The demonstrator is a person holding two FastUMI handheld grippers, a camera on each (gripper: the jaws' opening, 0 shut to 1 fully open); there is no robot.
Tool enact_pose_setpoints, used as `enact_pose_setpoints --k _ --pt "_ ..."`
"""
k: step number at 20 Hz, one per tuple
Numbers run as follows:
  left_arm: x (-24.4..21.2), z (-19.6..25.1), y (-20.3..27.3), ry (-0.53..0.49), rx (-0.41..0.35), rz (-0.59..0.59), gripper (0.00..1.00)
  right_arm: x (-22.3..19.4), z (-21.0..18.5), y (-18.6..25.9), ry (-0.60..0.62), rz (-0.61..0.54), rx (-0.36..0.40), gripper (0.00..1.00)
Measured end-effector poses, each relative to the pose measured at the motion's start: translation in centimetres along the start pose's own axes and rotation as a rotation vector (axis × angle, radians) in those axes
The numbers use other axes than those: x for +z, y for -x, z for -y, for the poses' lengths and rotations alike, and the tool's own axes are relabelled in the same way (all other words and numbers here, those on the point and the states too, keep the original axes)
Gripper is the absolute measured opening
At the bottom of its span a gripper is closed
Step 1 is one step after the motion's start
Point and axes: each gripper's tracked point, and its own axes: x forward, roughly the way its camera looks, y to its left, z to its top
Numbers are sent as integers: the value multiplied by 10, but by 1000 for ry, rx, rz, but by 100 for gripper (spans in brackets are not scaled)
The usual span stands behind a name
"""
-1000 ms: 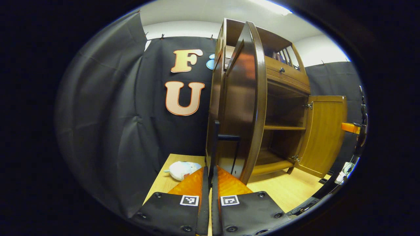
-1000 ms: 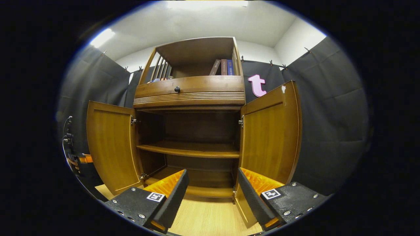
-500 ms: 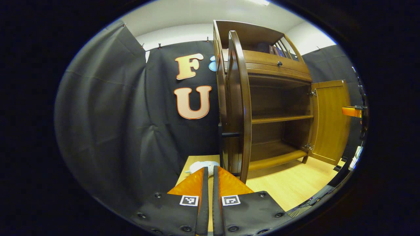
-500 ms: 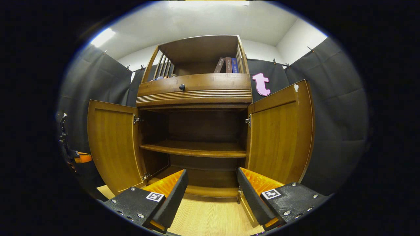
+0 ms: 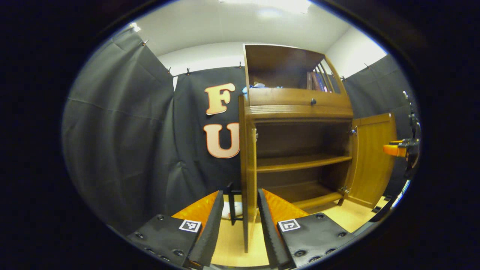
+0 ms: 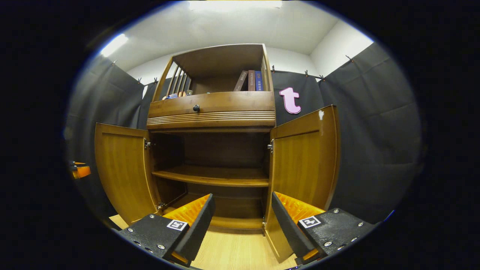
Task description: Open the right door of the double-door shoe cabinet with the right hand, and open the left door with the left hand.
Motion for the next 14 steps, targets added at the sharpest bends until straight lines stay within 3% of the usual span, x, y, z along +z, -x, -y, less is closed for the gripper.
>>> enact_pose_setpoints --k 4,10,14 --pt "29 30 -4 83 -40 6 94 13 16 6 -8 6 -9 92" --pt "52 57 -21 87 -13 10 94 44 34 24 21 55 -19 92" --pt "60 77 -28 81 -35 12 94 54 49 37 22 81 -29 92"
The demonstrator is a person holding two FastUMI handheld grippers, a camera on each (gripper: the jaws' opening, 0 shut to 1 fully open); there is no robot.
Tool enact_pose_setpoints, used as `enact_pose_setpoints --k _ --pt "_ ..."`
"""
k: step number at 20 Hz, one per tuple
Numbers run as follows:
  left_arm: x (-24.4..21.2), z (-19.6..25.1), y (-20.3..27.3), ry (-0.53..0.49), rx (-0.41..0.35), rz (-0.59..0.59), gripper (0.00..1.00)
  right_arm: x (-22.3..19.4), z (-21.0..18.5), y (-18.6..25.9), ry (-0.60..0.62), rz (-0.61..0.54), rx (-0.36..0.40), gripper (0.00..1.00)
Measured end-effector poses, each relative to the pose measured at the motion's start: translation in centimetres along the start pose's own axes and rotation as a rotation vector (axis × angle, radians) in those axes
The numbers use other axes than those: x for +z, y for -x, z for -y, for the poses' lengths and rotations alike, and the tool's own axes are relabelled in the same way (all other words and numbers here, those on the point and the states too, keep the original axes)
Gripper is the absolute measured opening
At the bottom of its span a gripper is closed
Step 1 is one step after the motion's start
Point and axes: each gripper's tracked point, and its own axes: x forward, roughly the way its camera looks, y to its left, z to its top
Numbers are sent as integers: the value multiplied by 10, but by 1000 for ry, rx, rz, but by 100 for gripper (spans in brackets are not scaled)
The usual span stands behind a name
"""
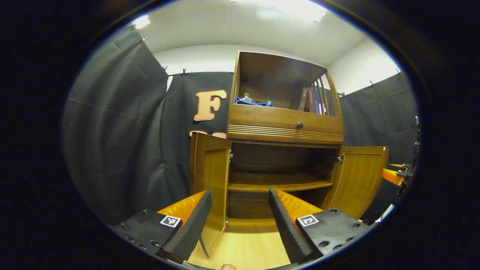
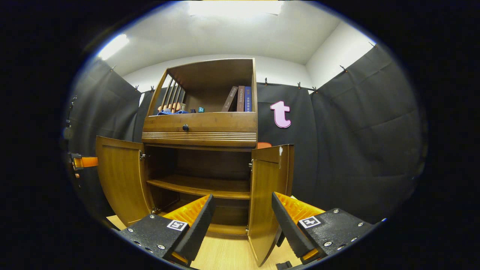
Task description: Open the right door of the double-door shoe cabinet with the right hand, and open the left door with the left hand.
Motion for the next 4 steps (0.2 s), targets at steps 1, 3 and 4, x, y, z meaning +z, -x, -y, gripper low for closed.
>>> enact_pose_setpoints --k 1,3,4 --pt "2 3 -2 -7 -1 4 94 0 4 2 1 0 -5 92" --pt "5 9 -4 -21 -4 14 94 -2 13 4 4 -5 -15 92" --pt "7 11 -3 -27 -3 18 94 -3 14 4 5 -7 -20 92"
